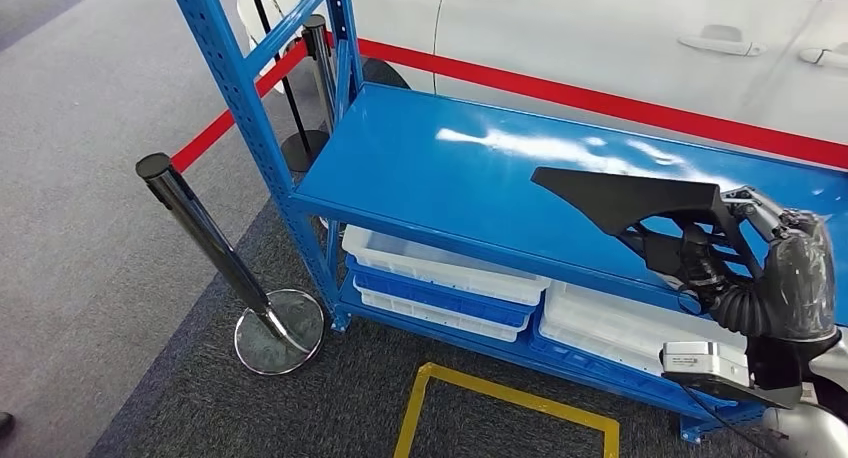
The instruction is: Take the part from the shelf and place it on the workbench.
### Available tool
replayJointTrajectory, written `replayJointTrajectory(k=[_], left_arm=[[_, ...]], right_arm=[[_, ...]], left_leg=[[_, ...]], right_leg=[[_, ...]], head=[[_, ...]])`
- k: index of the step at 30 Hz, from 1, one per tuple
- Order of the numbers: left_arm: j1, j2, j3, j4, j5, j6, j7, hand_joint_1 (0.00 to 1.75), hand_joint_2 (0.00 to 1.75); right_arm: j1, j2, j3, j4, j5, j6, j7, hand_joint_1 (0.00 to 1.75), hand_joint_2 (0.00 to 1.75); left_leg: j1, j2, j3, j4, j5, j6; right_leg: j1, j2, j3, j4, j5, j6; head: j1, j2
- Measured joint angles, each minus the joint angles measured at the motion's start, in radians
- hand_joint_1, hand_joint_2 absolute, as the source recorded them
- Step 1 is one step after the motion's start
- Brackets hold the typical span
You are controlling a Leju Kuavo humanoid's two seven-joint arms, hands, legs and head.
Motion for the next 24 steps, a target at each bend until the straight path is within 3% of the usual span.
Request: replayJointTrajectory(k=[2,4,5,6,8,9,10,11,13,14,15,16,17,18,20,21,22,24], left_arm=[[-0.001,0.001,0.003,0.000,-0.001,0.000,0.000,0.00,1.75],[-0.004,0.002,0.004,0.000,-0.002,0.000,-0.001,0.00,1.75],[-0.005,0.002,0.004,0.000,-0.003,0.001,-0.001,0.00,1.75],[-0.006,0.002,0.004,0.001,-0.005,0.001,-0.001,0.00,1.75],[-0.006,0.002,0.005,0.001,-0.010,0.002,-0.002,0.00,1.75],[-0.007,0.002,0.006,0.002,-0.013,0.002,-0.003,0.00,1.75],[-0.008,0.003,0.007,0.002,-0.017,0.004,-0.005,0.00,1.75],[-0.009,0.004,0.008,0.003,-0.021,0.005,-0.007,0.00,1.75],[-0.011,0.006,0.010,0.004,-0.028,0.010,-0.013,0.00,1.75],[-0.011,0.006,0.011,0.005,-0.033,0.013,-0.018,0.00,1.75],[-0.013,0.007,0.012,0.008,-0.036,0.016,-0.023,0.00,1.75],[-0.015,0.007,0.012,0.012,-0.039,0.019,-0.028,0.00,1.75],[-0.017,0.007,0.012,0.017,-0.041,0.022,-0.033,0.00,1.75],[-0.019,0.008,0.012,0.021,-0.044,0.026,-0.036,0.00,1.75],[-0.021,0.008,0.012,0.031,-0.049,0.034,-0.041,0.00,1.75],[-0.021,0.009,0.012,0.035,-0.051,0.039,-0.041,0.00,1.75],[-0.021,0.010,0.012,0.039,-0.054,0.042,-0.041,0.00,1.75],[-0.018,0.012,0.012,0.044,-0.060,0.047,-0.038,0.00,1.75]], right_arm=[[-0.003,0.000,-0.001,-0.005,0.000,-0.001,-0.002,1.75,1.75],[-0.006,-0.002,-0.005,-0.011,0.000,-0.002,-0.003,1.75,1.75],[-0.009,-0.003,-0.007,-0.013,0.000,-0.002,-0.004,1.75,1.75],[-0.013,-0.005,-0.009,-0.015,-0.001,-0.002,-0.005,1.75,1.75],[-0.026,-0.008,-0.011,-0.016,-0.012,0.008,-0.010,1.75,1.75],[-0.038,-0.011,-0.012,-0.015,-0.025,0.023,-0.011,1.75,1.75],[-0.055,-0.017,-0.012,-0.015,-0.042,0.046,-0.012,1.75,1.75],[-0.076,-0.023,-0.013,-0.015,-0.061,0.074,-0.012,1.75,1.75],[-0.121,-0.033,-0.014,-0.015,-0.089,0.129,-0.010,1.75,1.75],[-0.140,-0.035,-0.015,-0.014,-0.098,0.153,-0.007,1.75,1.75],[-0.155,-0.037,-0.015,-0.014,-0.103,0.171,-0.004,1.75,1.75],[-0.167,-0.039,-0.015,-0.013,-0.105,0.184,-0.002,1.75,1.75],[-0.177,-0.040,-0.016,-0.011,-0.106,0.192,0.001,1.75,1.75],[-0.184,-0.042,-0.017,-0.010,-0.104,0.194,0.001,1.75,1.75],[-0.188,-0.046,-0.021,-0.008,-0.101,0.194,0.001,1.75,1.75],[-0.187,-0.049,-0.024,-0.007,-0.100,0.194,0.000,1.75,1.75],[-0.187,-0.052,-0.027,-0.006,-0.100,0.193,-0.001,1.75,1.75],[-0.183,-0.055,-0.032,-0.004,-0.100,0.193,-0.004,1.75,1.75]], left_leg=[[0.000,0.000,0.071,-0.062,0.052,0.003],[-0.002,-0.001,0.168,-0.198,0.055,0.012],[-0.005,-0.003,0.198,-0.249,0.046,0.018],[-0.008,-0.004,0.213,-0.281,0.036,0.024],[-0.009,-0.004,0.204,-0.292,0.054,0.038],[-0.009,-0.001,0.194,-0.295,0.067,0.046],[-0.007,0.002,0.181,-0.299,0.083,0.054],[-0.006,0.005,0.166,-0.301,0.100,0.060],[-0.008,0.008,0.130,-0.300,0.129,0.066],[-0.009,0.009,0.112,-0.299,0.143,0.066],[-0.010,0.009,0.093,-0.297,0.156,0.065],[-0.010,0.009,0.073,-0.294,0.168,0.065],[-0.010,0.008,0.056,-0.290,0.179,0.063],[-0.011,0.007,0.041,-0.286,0.190,0.061],[-0.012,0.004,0.023,-0.282,0.210,0.053],[-0.012,0.003,0.020,-0.282,0.220,0.047],[-0.011,0.002,0.019,-0.286,0.231,0.041],[-0.009,0.001,0.017,-0.292,0.245,0.028]], right_leg=[[0.000,-0.001,-0.031,0.009,0.018,0.005],[0.001,-0.001,-0.053,0.017,0.038,0.013],[0.001,-0.002,-0.058,0.017,0.047,0.019],[0.001,-0.003,-0.059,0.016,0.057,0.027],[0.000,-0.005,-0.061,0.006,0.076,0.041],[-0.002,-0.003,-0.068,0.008,0.071,0.046],[-0.004,-0.002,-0.081,0.026,0.042,0.050],[-0.006,-0.001,-0.098,0.063,-0.006,0.053],[-0.007,0.001,-0.132,0.190,-0.118,0.058],[-0.008,0.001,-0.138,0.251,-0.143,0.060],[-0.008,0.001,-0.132,0.291,-0.144,0.061],[-0.008,0.001,-0.109,0.298,-0.123,0.061],[-0.007,0.001,-0.070,0.272,-0.095,0.059],[-0.005,0.001,-0.012,0.211,-0.078,0.054],[0.002,0.001,0.100,0.062,-0.093,0.043],[0.007,0.001,0.133,0.008,-0.107,0.038],[0.011,0.001,0.144,-0.016,-0.114,0.033],[0.010,-0.001,0.130,-0.025,-0.094,0.021]], head=[[0.000,0.000],[0.000,0.000],[0.000,0.000],[0.000,0.000],[0.000,0.000],[0.000,0.000],[0.001,0.000],[0.001,0.000],[0.002,0.000],[0.002,0.000],[0.001,0.000],[0.001,0.000],[0.001,0.000],[0.001,0.000],[0.000,0.000],[0.001,0.000],[0.002,0.000],[0.007,0.000]])
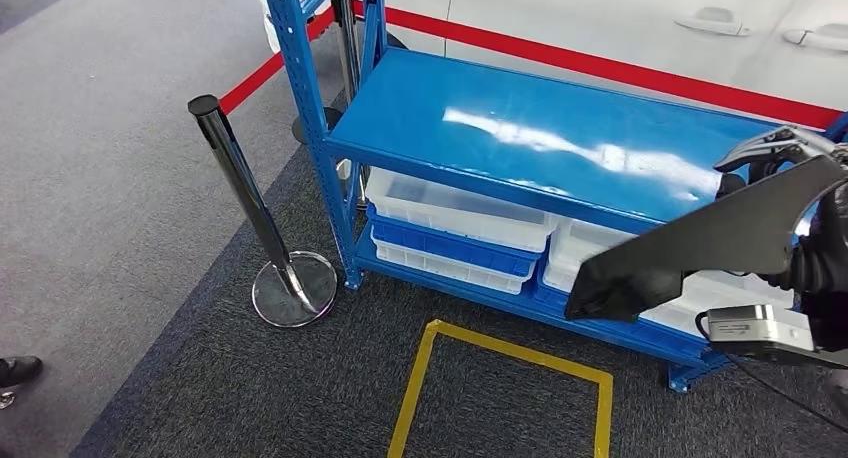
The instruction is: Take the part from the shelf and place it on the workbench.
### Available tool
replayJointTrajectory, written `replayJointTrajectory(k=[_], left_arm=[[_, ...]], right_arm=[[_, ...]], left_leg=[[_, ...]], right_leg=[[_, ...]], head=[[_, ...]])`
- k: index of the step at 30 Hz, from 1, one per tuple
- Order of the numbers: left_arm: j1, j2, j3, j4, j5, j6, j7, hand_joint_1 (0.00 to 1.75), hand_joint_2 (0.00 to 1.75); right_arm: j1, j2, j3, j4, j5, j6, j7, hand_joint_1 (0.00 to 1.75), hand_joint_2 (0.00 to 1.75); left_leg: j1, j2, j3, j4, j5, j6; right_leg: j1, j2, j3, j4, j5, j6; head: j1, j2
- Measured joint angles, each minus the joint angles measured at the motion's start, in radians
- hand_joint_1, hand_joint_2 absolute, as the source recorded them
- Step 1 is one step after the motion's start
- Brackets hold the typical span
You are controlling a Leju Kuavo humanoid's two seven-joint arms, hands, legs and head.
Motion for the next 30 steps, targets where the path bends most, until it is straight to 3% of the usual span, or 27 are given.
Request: replayJointTrajectory(k=[1,2,4,5,6,7,8,9,10,11,13,15,16,17,18,20,21,22,23,24,26,27,28,30], left_arm=[[0.001,0.001,0.000,0.001,-0.002,0.001,0.002,0.00,1.75],[0.002,0.002,0.000,0.002,-0.004,0.001,0.003,0.00,1.75],[0.003,0.002,0.000,0.003,-0.007,-0.002,0.004,0.00,1.75],[0.003,0.002,0.000,0.003,-0.008,-0.004,0.004,0.00,1.75],[0.002,0.002,0.000,0.003,-0.010,-0.007,0.004,0.00,1.75],[0.002,0.003,0.000,0.003,-0.010,-0.009,0.004,0.00,1.75],[0.002,0.004,0.000,0.003,-0.010,-0.011,0.004,0.00,1.75],[0.000,0.005,0.000,0.003,-0.011,-0.013,0.003,0.00,1.75],[-0.001,0.005,0.000,0.003,-0.012,-0.014,0.003,0.00,1.75],[-0.004,0.006,0.000,0.003,-0.012,-0.015,0.003,0.00,1.75],[-0.006,0.006,0.001,0.003,-0.015,-0.017,0.001,0.00,1.75],[-0.006,0.006,0.003,0.003,-0.020,-0.021,-0.001,0.00,1.75],[-0.006,0.006,0.005,0.003,-0.021,-0.023,-0.003,0.00,1.75],[-0.006,0.006,0.006,0.003,-0.022,-0.026,-0.004,0.00,1.75],[-0.006,0.007,0.008,0.003,-0.023,-0.027,-0.005,0.00,1.75],[-0.005,0.007,0.012,0.003,-0.025,-0.030,-0.006,0.00,1.75],[-0.004,0.008,0.014,0.003,-0.025,-0.031,-0.007,0.00,1.75],[-0.003,0.008,0.015,0.003,-0.026,-0.032,-0.007,0.00,1.75],[-0.002,0.007,0.016,0.003,-0.027,-0.034,-0.008,0.00,1.75],[-0.002,0.007,0.017,0.003,-0.028,-0.035,-0.008,0.00,1.75],[-0.002,0.004,0.017,0.002,-0.030,-0.041,-0.008,0.00,1.75],[-0.002,0.002,0.018,0.000,-0.031,-0.044,-0.008,0.00,1.75],[0.000,0.001,0.020,-0.003,-0.033,-0.047,-0.007,0.00,1.75],[0.003,0.001,0.023,-0.007,-0.035,-0.051,-0.007,0.00,1.75]], right_arm=[[0.003,-0.001,-0.002,0.001,-0.001,0.000,-0.002,1.75,1.75],[0.007,-0.001,-0.003,0.001,-0.003,0.001,-0.005,1.75,1.75],[0.014,0.000,-0.005,0.002,-0.006,0.003,-0.012,1.75,1.75],[0.016,0.000,-0.006,0.002,-0.008,0.003,-0.014,1.75,1.75],[0.020,0.000,-0.007,0.002,-0.009,0.004,-0.016,1.75,1.75],[0.023,0.000,-0.007,0.002,-0.010,0.005,-0.016,1.75,1.75],[0.027,0.001,-0.007,0.002,-0.011,0.006,-0.016,1.75,1.75],[0.029,0.001,-0.008,0.003,-0.011,0.008,-0.016,1.75,1.75],[0.031,0.001,-0.008,0.003,-0.011,0.010,-0.016,1.75,1.75],[0.031,0.000,-0.010,0.003,-0.011,0.012,-0.016,1.75,1.75],[0.031,0.000,-0.014,0.004,-0.010,0.019,-0.016,1.75,1.75],[0.032,0.000,-0.015,0.006,-0.005,0.025,-0.014,1.75,1.75],[0.032,0.000,-0.014,0.008,-0.001,0.027,-0.012,1.75,1.75],[0.032,0.000,-0.013,0.011,0.002,0.029,-0.011,1.75,1.75],[0.031,0.000,-0.012,0.013,0.003,0.032,-0.009,1.75,1.75],[0.032,0.000,-0.010,0.018,0.004,0.037,-0.008,1.75,1.75],[0.033,0.000,-0.009,0.020,0.004,0.038,-0.008,1.75,1.75],[0.033,0.000,-0.008,0.023,0.004,0.039,-0.007,1.75,1.75],[0.034,0.000,-0.007,0.025,0.005,0.039,-0.007,1.75,1.75],[0.034,0.000,-0.007,0.026,0.005,0.039,-0.006,1.75,1.75],[0.033,-0.002,-0.007,0.027,0.004,0.045,-0.005,1.75,1.75],[0.034,-0.003,-0.007,0.028,0.002,0.052,-0.004,1.75,1.75],[0.034,-0.004,-0.007,0.029,-0.001,0.061,-0.003,1.75,1.75],[0.034,-0.006,-0.005,0.031,-0.006,0.076,-0.001,1.75,1.75]], left_leg=[[0.001,-0.001,-0.008,0.012,-0.020,-0.006],[0.002,-0.003,-0.020,0.042,-0.059,-0.011],[0.007,-0.004,-0.051,0.161,-0.175,-0.020],[0.009,-0.004,-0.062,0.227,-0.211,-0.024],[0.011,-0.003,-0.063,0.280,-0.222,-0.027],[0.012,-0.003,-0.051,0.304,-0.207,-0.030],[0.013,-0.001,-0.021,0.292,-0.178,-0.031],[0.013,0.006,0.024,0.249,-0.153,-0.032],[0.012,0.021,0.084,0.176,-0.148,-0.031],[0.009,0.034,0.141,0.096,-0.162,-0.028],[0.003,0.048,0.201,-0.003,-0.193,-0.015],[0.000,0.032,0.191,-0.016,-0.180,0.004],[0.000,0.024,0.182,-0.018,-0.168,0.013],[0.001,0.017,0.171,-0.020,-0.154,0.022],[0.002,0.011,0.158,-0.021,-0.140,0.029],[-0.002,-0.003,0.126,-0.018,-0.114,0.035],[-0.004,-0.012,0.108,-0.016,-0.102,0.036],[-0.005,-0.022,0.090,-0.012,-0.091,0.035],[-0.006,-0.034,0.073,-0.007,-0.080,0.034],[-0.006,-0.045,0.056,-0.001,-0.071,0.032],[-0.005,-0.066,0.032,0.007,-0.054,0.025],[-0.004,-0.076,0.025,0.008,-0.044,0.019],[-0.002,-0.086,0.021,0.005,-0.033,0.012],[0.000,-0.104,0.013,-0.002,-0.014,-0.001]], right_leg=[[-0.003,-0.002,-0.011,-0.004,0.014,-0.009],[-0.006,-0.004,-0.025,-0.008,0.029,-0.017],[-0.009,-0.006,-0.057,-0.010,0.058,-0.027],[-0.009,-0.007,-0.074,-0.008,0.071,-0.027],[-0.009,-0.009,-0.092,-0.006,0.085,-0.025],[-0.009,-0.012,-0.110,-0.002,0.097,-0.023],[-0.010,-0.017,-0.127,0.002,0.108,-0.021],[-0.010,-0.021,-0.144,0.008,0.117,-0.017],[-0.009,-0.026,-0.156,0.015,0.124,-0.013],[-0.009,-0.032,-0.165,0.021,0.130,-0.008],[-0.007,-0.047,-0.172,0.028,0.143,0.004],[-0.011,-0.062,-0.174,0.026,0.154,0.019],[-0.014,-0.056,-0.180,0.034,0.140,0.026],[-0.016,-0.043,-0.190,0.059,0.107,0.031],[-0.018,-0.025,-0.206,0.104,0.057,0.034],[-0.018,-0.004,-0.237,0.232,-0.039,0.036],[-0.018,-0.001,-0.241,0.283,-0.056,0.035],[-0.018,0.001,-0.231,0.306,-0.050,0.034],[-0.017,0.004,-0.203,0.292,-0.028,0.030],[-0.016,0.013,-0.158,0.244,-0.002,0.025],[-0.014,0.057,-0.060,0.106,0.007,0.011],[-0.012,0.074,-0.029,0.056,0.002,0.006],[-0.010,0.083,-0.015,0.028,-0.005,0.004],[-0.010,0.062,-0.018,0.015,0.010,0.000]], head=[[0.000,0.000],[-0.001,0.000],[-0.004,0.000],[-0.004,0.000],[-0.004,0.000],[-0.004,0.000],[-0.004,0.000],[-0.004,0.000],[-0.005,0.000],[-0.005,0.000],[-0.006,0.000],[-0.006,0.000],[-0.006,0.000],[-0.006,0.000],[-0.006,0.000],[-0.005,0.000],[-0.006,0.000],[-0.006,0.000],[-0.006,0.000],[-0.006,0.000],[-0.007,0.000],[-0.008,0.000],[-0.008,0.000],[-0.007,0.000]])
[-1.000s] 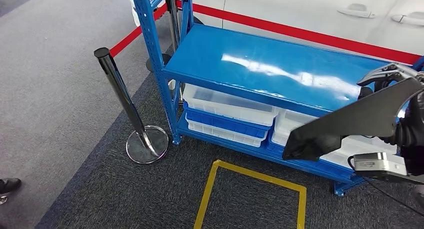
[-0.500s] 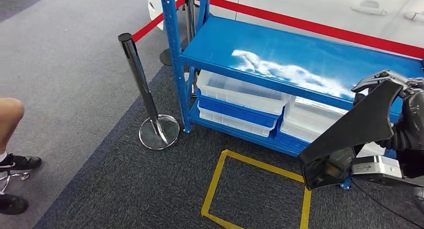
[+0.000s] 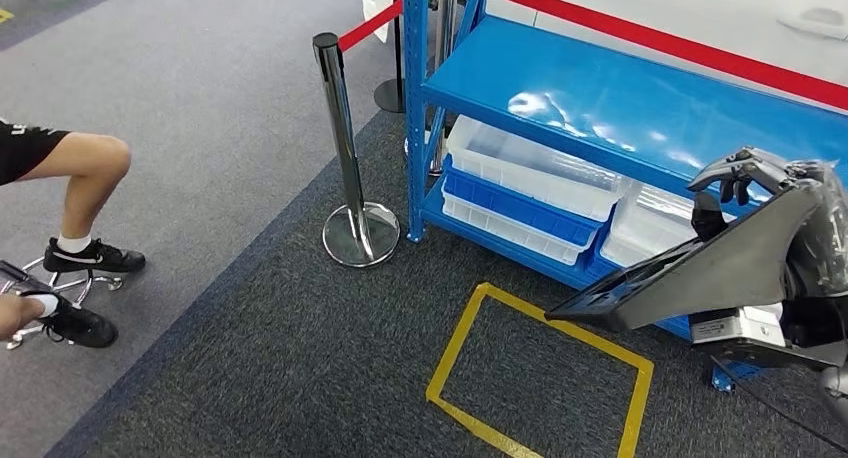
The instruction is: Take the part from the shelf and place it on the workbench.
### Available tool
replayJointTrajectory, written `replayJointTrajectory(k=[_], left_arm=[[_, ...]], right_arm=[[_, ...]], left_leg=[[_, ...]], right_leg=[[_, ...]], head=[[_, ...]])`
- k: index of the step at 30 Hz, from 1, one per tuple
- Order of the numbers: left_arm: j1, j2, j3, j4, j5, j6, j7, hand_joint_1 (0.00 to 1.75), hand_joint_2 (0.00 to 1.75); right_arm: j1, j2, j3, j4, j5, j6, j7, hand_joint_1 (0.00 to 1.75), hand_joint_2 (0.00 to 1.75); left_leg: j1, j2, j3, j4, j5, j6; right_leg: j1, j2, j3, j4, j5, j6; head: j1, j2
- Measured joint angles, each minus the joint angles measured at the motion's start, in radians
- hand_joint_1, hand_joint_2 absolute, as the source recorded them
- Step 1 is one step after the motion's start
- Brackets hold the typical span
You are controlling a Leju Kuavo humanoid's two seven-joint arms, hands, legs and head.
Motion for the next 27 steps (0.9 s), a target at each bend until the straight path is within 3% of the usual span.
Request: replayJointTrajectory(k=[1,2,5,6,7,8,10,12,13,15,16,17,19,20,21,22,23,25,27], left_arm=[[0.001,0.000,0.001,-0.002,-0.001,0.000,0.000,0.00,1.75],[0.001,0.000,0.002,-0.003,-0.002,-0.001,0.000,0.00,1.75],[0.000,-0.001,0.002,-0.006,-0.002,-0.001,0.000,0.00,1.75],[0.000,-0.001,0.002,-0.007,-0.002,-0.001,0.000,0.00,1.75],[0.000,-0.001,0.002,-0.008,-0.002,-0.001,0.000,0.00,1.75],[0.000,0.000,0.002,-0.009,-0.003,-0.001,0.000,0.00,1.75],[-0.001,0.000,0.002,-0.012,-0.003,-0.001,0.000,0.00,1.75],[-0.001,0.000,0.003,-0.016,-0.004,-0.002,0.000,0.00,1.75],[-0.001,0.000,0.003,-0.018,-0.004,-0.002,0.000,0.00,1.75],[-0.001,0.000,0.004,-0.020,-0.004,-0.002,0.000,0.00,1.75],[-0.001,0.000,0.004,-0.020,-0.004,-0.003,0.000,0.00,1.75],[-0.001,-0.001,0.005,-0.020,-0.004,-0.003,0.000,0.00,1.75],[-0.002,-0.001,0.008,-0.020,-0.005,-0.003,0.000,0.00,1.75],[-0.003,-0.001,0.009,-0.020,-0.005,-0.003,0.000,0.00,1.75],[-0.003,-0.001,0.009,-0.020,-0.005,-0.003,0.000,0.00,1.75],[-0.003,-0.001,0.010,-0.020,-0.005,-0.004,0.000,0.00,1.75],[-0.003,-0.001,0.011,-0.020,-0.005,-0.005,0.000,0.00,1.75],[-0.003,-0.002,0.013,-0.021,-0.005,-0.009,0.000,0.00,1.75],[-0.003,-0.003,0.016,-0.025,-0.005,-0.014,0.000,0.00,1.75]], right_arm=[[-0.001,0.000,0.002,0.001,-0.001,0.003,0.000,1.75,1.75],[0.000,0.000,0.004,0.002,-0.002,0.004,0.000,1.75,1.75],[0.000,0.000,0.010,0.004,-0.003,0.006,0.000,1.75,1.75],[0.001,0.000,0.011,0.004,-0.004,0.006,0.000,1.75,1.75],[0.001,0.000,0.013,0.004,-0.004,0.006,0.000,1.75,1.75],[0.002,0.000,0.014,0.004,-0.004,0.006,0.000,1.75,1.75],[0.002,0.000,0.014,0.005,-0.004,0.006,0.000,1.75,1.75],[0.002,-0.001,0.014,0.005,-0.004,0.006,0.000,1.75,1.75],[0.002,-0.002,0.014,0.005,-0.004,0.005,0.000,1.75,1.75],[0.002,-0.003,0.014,0.005,-0.004,0.006,0.000,1.75,1.75],[0.002,-0.003,0.015,0.006,-0.004,0.006,0.000,1.75,1.75],[0.002,-0.003,0.015,0.007,-0.004,0.006,0.000,1.75,1.75],[0.004,-0.003,0.016,0.009,-0.005,0.006,0.000,1.75,1.75],[0.005,-0.004,0.016,0.010,-0.005,0.007,0.000,1.75,1.75],[0.007,-0.004,0.016,0.011,-0.005,0.007,0.000,1.75,1.75],[0.008,-0.004,0.016,0.013,-0.005,0.007,0.000,1.75,1.75],[0.010,-0.004,0.016,0.014,-0.005,0.007,0.000,1.75,1.75],[0.011,-0.004,0.017,0.015,-0.003,0.006,0.001,1.75,1.75],[0.014,-0.004,0.016,0.016,0.002,0.004,0.003,1.75,1.75]], left_leg=[[-0.001,0.006,-0.008,0.005,-0.007,-0.005],[-0.003,0.023,-0.019,0.025,-0.032,-0.010],[0.004,0.080,-0.067,0.191,-0.171,-0.026],[0.009,0.086,-0.076,0.251,-0.194,-0.032],[0.013,0.090,-0.073,0.287,-0.191,-0.037],[0.016,0.093,-0.053,0.290,-0.168,-0.041],[0.018,0.115,0.036,0.196,-0.123,-0.041],[0.009,0.156,0.137,0.052,-0.135,-0.030],[0.003,0.168,0.164,0.005,-0.147,-0.023],[-0.003,0.155,0.163,-0.023,-0.141,-0.007],[-0.002,0.145,0.158,-0.031,-0.129,0.002],[0.000,0.137,0.152,-0.038,-0.114,0.012],[0.002,0.121,0.131,-0.045,-0.085,0.027],[0.001,0.112,0.115,-0.044,-0.073,0.030],[0.000,0.101,0.099,-0.041,-0.061,0.030],[0.000,0.090,0.082,-0.037,-0.051,0.029],[0.001,0.077,0.065,-0.031,-0.042,0.026],[0.005,0.053,0.031,-0.012,-0.028,0.018],[0.007,0.030,0.001,0.009,-0.016,0.005]], right_leg=[[-0.003,-0.014,-0.005,-0.006,0.009,-0.006],[-0.006,-0.028,-0.013,-0.010,0.020,-0.014],[-0.006,-0.068,-0.049,-0.013,0.051,-0.027],[-0.005,-0.081,-0.062,-0.012,0.061,-0.025],[-0.006,-0.094,-0.076,-0.009,0.070,-0.023],[-0.006,-0.106,-0.090,-0.006,0.079,-0.021],[-0.006,-0.129,-0.113,0.003,0.091,-0.014],[-0.005,-0.151,-0.124,0.010,0.101,-0.004],[-0.005,-0.163,-0.126,0.010,0.107,0.002],[-0.007,-0.186,-0.125,0.004,0.120,0.016],[-0.009,-0.181,-0.127,0.005,0.116,0.022],[-0.012,-0.162,-0.133,0.019,0.094,0.026],[-0.016,-0.096,-0.160,0.108,-0.001,0.029],[-0.016,-0.072,-0.176,0.176,-0.050,0.030],[-0.016,-0.060,-0.188,0.238,-0.082,0.032],[-0.017,-0.057,-0.187,0.276,-0.090,0.034],[-0.017,-0.055,-0.169,0.277,-0.074,0.035],[-0.022,-0.042,-0.089,0.182,-0.023,0.039],[-0.024,0.001,-0.012,0.064,-0.019,0.038]], head=[[-0.001,0.000],[-0.004,0.000],[-0.012,0.000],[-0.012,0.000],[-0.013,0.000],[-0.013,0.000],[-0.014,0.000],[-0.015,0.000],[-0.016,0.000],[-0.019,0.000],[-0.021,0.000],[-0.022,0.000],[-0.021,0.000],[-0.021,0.000],[-0.021,0.000],[-0.021,0.000],[-0.022,0.000],[-0.021,0.000],[-0.022,0.000]])
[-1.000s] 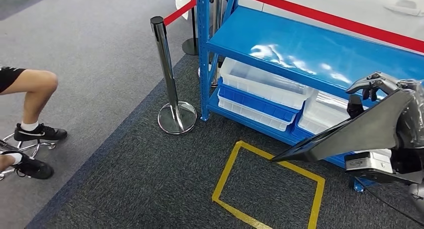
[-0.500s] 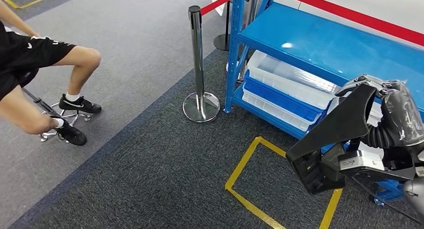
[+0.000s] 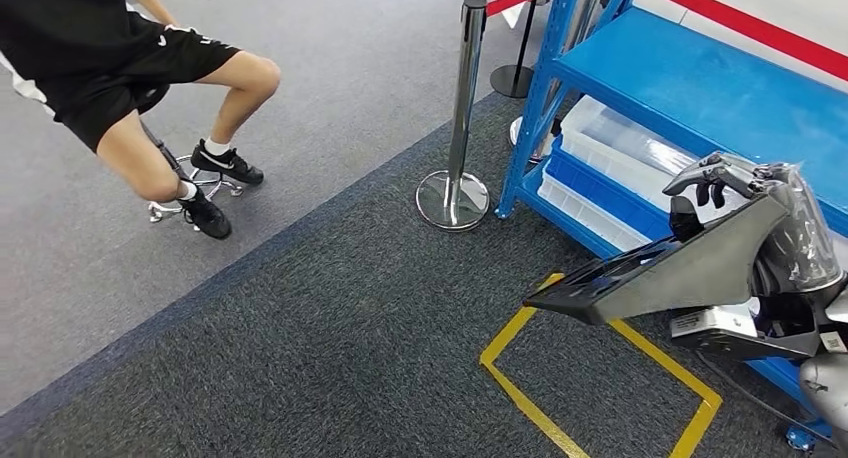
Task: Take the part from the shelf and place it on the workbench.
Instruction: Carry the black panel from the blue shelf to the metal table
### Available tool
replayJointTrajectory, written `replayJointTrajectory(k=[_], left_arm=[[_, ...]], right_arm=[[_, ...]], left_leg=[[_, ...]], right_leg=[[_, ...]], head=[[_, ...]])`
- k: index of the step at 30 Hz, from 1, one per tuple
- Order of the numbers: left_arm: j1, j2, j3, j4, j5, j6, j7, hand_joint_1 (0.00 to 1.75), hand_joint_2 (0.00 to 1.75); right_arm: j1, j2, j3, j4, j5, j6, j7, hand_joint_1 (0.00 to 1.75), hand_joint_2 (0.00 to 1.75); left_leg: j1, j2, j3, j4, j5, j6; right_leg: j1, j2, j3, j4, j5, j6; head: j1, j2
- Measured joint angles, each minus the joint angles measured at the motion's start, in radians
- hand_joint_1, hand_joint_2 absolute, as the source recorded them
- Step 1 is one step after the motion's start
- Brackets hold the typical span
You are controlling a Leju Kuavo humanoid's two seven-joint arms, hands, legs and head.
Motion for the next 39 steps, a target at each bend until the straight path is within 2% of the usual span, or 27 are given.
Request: replayJointTrajectory(k=[2,3,5,6,8,9,10,12,13,14,16,17,19,20,22,24,25,26,27,28,29,31,33,35,36,37,39], left_arm=[[0.002,-0.002,0.003,-0.007,-0.001,-0.004,0.000,0.00,1.75],[0.004,-0.003,0.004,-0.010,-0.002,-0.006,0.001,0.00,1.75],[0.008,-0.006,0.006,-0.017,-0.003,-0.010,0.001,0.00,1.75],[0.009,-0.007,0.007,-0.020,-0.003,-0.013,0.002,0.00,1.75],[0.008,-0.010,0.008,-0.026,-0.004,-0.018,0.002,0.00,1.75],[0.008,-0.011,0.008,-0.029,-0.005,-0.019,0.002,0.00,1.75],[0.008,-0.013,0.008,-0.032,-0.005,-0.021,0.002,0.00,1.75],[0.007,-0.015,0.009,-0.039,-0.006,-0.024,0.001,0.00,1.75],[0.007,-0.016,0.010,-0.042,-0.006,-0.026,0.001,0.00,1.75],[0.005,-0.018,0.010,-0.045,-0.007,-0.028,0.001,0.00,1.75],[0.004,-0.020,0.010,-0.052,-0.011,-0.031,0.000,0.00,1.75],[0.003,-0.022,0.010,-0.056,-0.013,-0.033,0.000,0.00,1.75],[0.004,-0.024,0.011,-0.061,-0.016,-0.035,-0.001,0.00,1.75],[0.004,-0.026,0.012,-0.062,-0.017,-0.036,-0.001,0.00,1.75],[0.003,-0.028,0.015,-0.064,-0.021,-0.037,-0.001,0.00,1.75],[0.002,-0.030,0.018,-0.064,-0.023,-0.037,-0.001,0.00,1.75],[0.002,-0.030,0.019,-0.065,-0.023,-0.037,-0.001,0.00,1.75],[0.002,-0.030,0.020,-0.065,-0.023,-0.037,0.000,0.00,1.75],[0.002,-0.030,0.022,-0.065,-0.023,-0.037,0.000,0.00,1.75],[0.003,-0.031,0.023,-0.065,-0.023,-0.037,0.000,0.00,1.75],[0.002,-0.032,0.024,-0.065,-0.023,-0.037,0.000,0.00,1.75],[0.001,-0.035,0.025,-0.065,-0.023,-0.037,-0.001,0.00,1.75],[0.003,-0.037,0.026,-0.065,-0.023,-0.037,-0.001,0.00,1.75],[0.008,-0.037,0.027,-0.066,-0.023,-0.037,-0.002,0.00,1.75],[0.010,-0.037,0.027,-0.066,-0.023,-0.037,-0.002,0.00,1.75],[0.010,-0.037,0.027,-0.067,-0.023,-0.036,-0.002,0.00,1.75],[0.008,-0.038,0.027,-0.067,-0.023,-0.036,-0.005,0.00,1.75]], right_arm=[[0.007,0.000,0.000,0.001,0.007,-0.002,0.003,1.75,1.75],[0.011,0.000,0.000,0.001,0.009,-0.003,0.004,1.75,1.75],[0.013,0.002,0.004,0.001,0.012,-0.004,0.005,1.75,1.75],[0.013,0.003,0.006,0.001,0.014,-0.005,0.005,1.75,1.75],[0.015,0.005,0.006,0.001,0.017,-0.006,0.007,1.75,1.75],[0.015,0.005,0.007,0.001,0.019,-0.006,0.007,1.75,1.75],[0.015,0.005,0.007,0.001,0.021,-0.006,0.008,1.75,1.75],[0.014,0.006,0.008,0.002,0.024,-0.006,0.011,1.75,1.75],[0.014,0.006,0.008,0.002,0.025,-0.006,0.012,1.75,1.75],[0.014,0.006,0.008,0.001,0.025,-0.006,0.014,1.75,1.75],[0.011,0.005,0.007,0.001,0.026,-0.007,0.017,1.75,1.75],[0.010,0.005,0.007,0.002,0.026,-0.007,0.018,1.75,1.75],[0.007,0.006,0.010,0.003,0.027,-0.007,0.021,1.75,1.75],[0.007,0.007,0.012,0.004,0.027,-0.006,0.022,1.75,1.75],[0.007,0.006,0.016,0.008,0.028,-0.005,0.023,1.75,1.75],[0.006,0.006,0.017,0.012,0.028,-0.005,0.024,1.75,1.75],[0.006,0.006,0.018,0.014,0.028,-0.005,0.024,1.75,1.75],[0.007,0.006,0.019,0.016,0.028,-0.005,0.024,1.75,1.75],[0.007,0.006,0.021,0.018,0.028,-0.005,0.024,1.75,1.75],[0.006,0.006,0.022,0.019,0.028,-0.005,0.024,1.75,1.75],[0.004,0.006,0.023,0.019,0.028,-0.005,0.024,1.75,1.75],[0.001,0.005,0.022,0.019,0.028,-0.005,0.025,1.75,1.75],[-0.004,0.004,0.022,0.019,0.028,-0.006,0.025,1.75,1.75],[-0.010,0.004,0.024,0.020,0.028,-0.005,0.027,1.75,1.75],[-0.015,0.004,0.026,0.021,0.028,-0.004,0.028,1.75,1.75],[-0.018,0.005,0.027,0.022,0.028,-0.003,0.030,1.75,1.75],[-0.028,0.006,0.029,0.024,0.028,0.000,0.035,1.75,1.75]], left_leg=[[0.000,-0.024,-0.017,0.008,0.017,-0.013],[0.000,-0.036,-0.022,0.006,0.028,-0.020],[0.001,-0.021,-0.039,0.021,0.012,-0.031],[0.002,0.002,-0.052,0.050,-0.024,-0.035],[0.007,0.049,-0.084,0.166,-0.128,-0.043],[0.009,0.058,-0.097,0.234,-0.166,-0.047],[0.011,0.062,-0.101,0.288,-0.180,-0.050],[0.012,0.065,-0.064,0.306,-0.144,-0.050],[0.011,0.072,-0.019,0.264,-0.120,-0.047],[0.009,0.092,0.040,0.195,-0.115,-0.042],[-0.001,0.132,0.141,0.054,-0.142,-0.028],[-0.008,0.142,0.164,0.011,-0.155,-0.020],[-0.015,0.124,0.161,-0.014,-0.139,0.001],[-0.016,0.113,0.156,-0.022,-0.124,0.011],[-0.014,0.097,0.134,-0.032,-0.090,0.030],[-0.017,0.079,0.100,-0.031,-0.062,0.040],[-0.020,0.067,0.081,-0.028,-0.049,0.041],[-0.022,0.054,0.062,-0.025,-0.035,0.042],[-0.024,0.041,0.042,-0.021,-0.022,0.042],[-0.024,0.027,0.023,-0.015,-0.010,0.041],[-0.024,0.014,0.006,-0.009,0.001,0.040],[-0.025,-0.010,-0.021,-0.001,0.023,0.033],[-0.023,-0.031,-0.032,-0.004,0.046,0.021],[-0.023,-0.043,-0.039,-0.012,0.062,0.008],[-0.022,-0.031,-0.048,-0.004,0.047,0.002],[-0.021,-0.009,-0.061,0.024,0.009,-0.005],[-0.009,0.040,-0.094,0.140,-0.102,-0.019]], right_leg=[[0.004,0.020,0.020,-0.040,-0.015,-0.006],[0.006,0.007,0.013,-0.036,-0.009,-0.012],[0.006,-0.021,-0.003,-0.035,0.007,-0.030],[0.006,-0.037,-0.014,-0.037,0.019,-0.041],[0.010,-0.063,-0.038,-0.036,0.040,-0.054],[0.013,-0.077,-0.052,-0.035,0.051,-0.056],[0.016,-0.091,-0.067,-0.034,0.061,-0.056],[0.021,-0.119,-0.096,-0.030,0.081,-0.055],[0.023,-0.131,-0.109,-0.028,0.090,-0.053],[0.025,-0.142,-0.118,-0.026,0.098,-0.051],[0.027,-0.162,-0.125,-0.027,0.112,-0.042],[0.025,-0.174,-0.123,-0.030,0.121,-0.035],[0.020,-0.193,-0.121,-0.041,0.137,-0.021],[0.017,-0.183,-0.124,-0.039,0.131,-0.015],[0.015,-0.125,-0.142,0.010,0.060,-0.008],[0.017,-0.071,-0.170,0.127,-0.042,-0.010],[0.019,-0.062,-0.178,0.186,-0.068,-0.012],[0.021,-0.058,-0.176,0.223,-0.072,-0.014],[0.023,-0.056,-0.158,0.227,-0.056,-0.018],[0.025,-0.052,-0.122,0.193,-0.028,-0.023],[0.028,-0.038,-0.074,0.129,-0.009,-0.030],[0.031,-0.003,0.012,-0.003,-0.010,-0.040],[0.035,0.007,0.038,-0.058,-0.022,-0.043],[0.034,-0.018,0.030,-0.069,-0.001,-0.048],[0.032,-0.032,0.023,-0.075,0.013,-0.054],[0.029,-0.047,0.013,-0.081,0.028,-0.059],[0.027,-0.072,-0.014,-0.085,0.055,-0.064]], head=[[-0.001,0.000],[-0.001,0.000],[-0.004,0.000],[-0.005,0.000],[-0.008,0.000],[-0.008,0.000],[-0.008,0.000],[-0.009,0.000],[-0.009,0.000],[-0.009,0.000],[-0.008,0.000],[-0.009,0.000],[-0.011,0.000],[-0.013,0.000],[-0.011,0.000],[-0.010,0.000],[-0.010,0.000],[-0.010,0.000],[-0.010,0.000],[-0.010,0.000],[-0.010,0.000],[-0.011,0.000],[-0.009,0.000],[-0.007,0.000],[-0.008,0.000],[-0.008,0.000],[-0.009,0.000]])
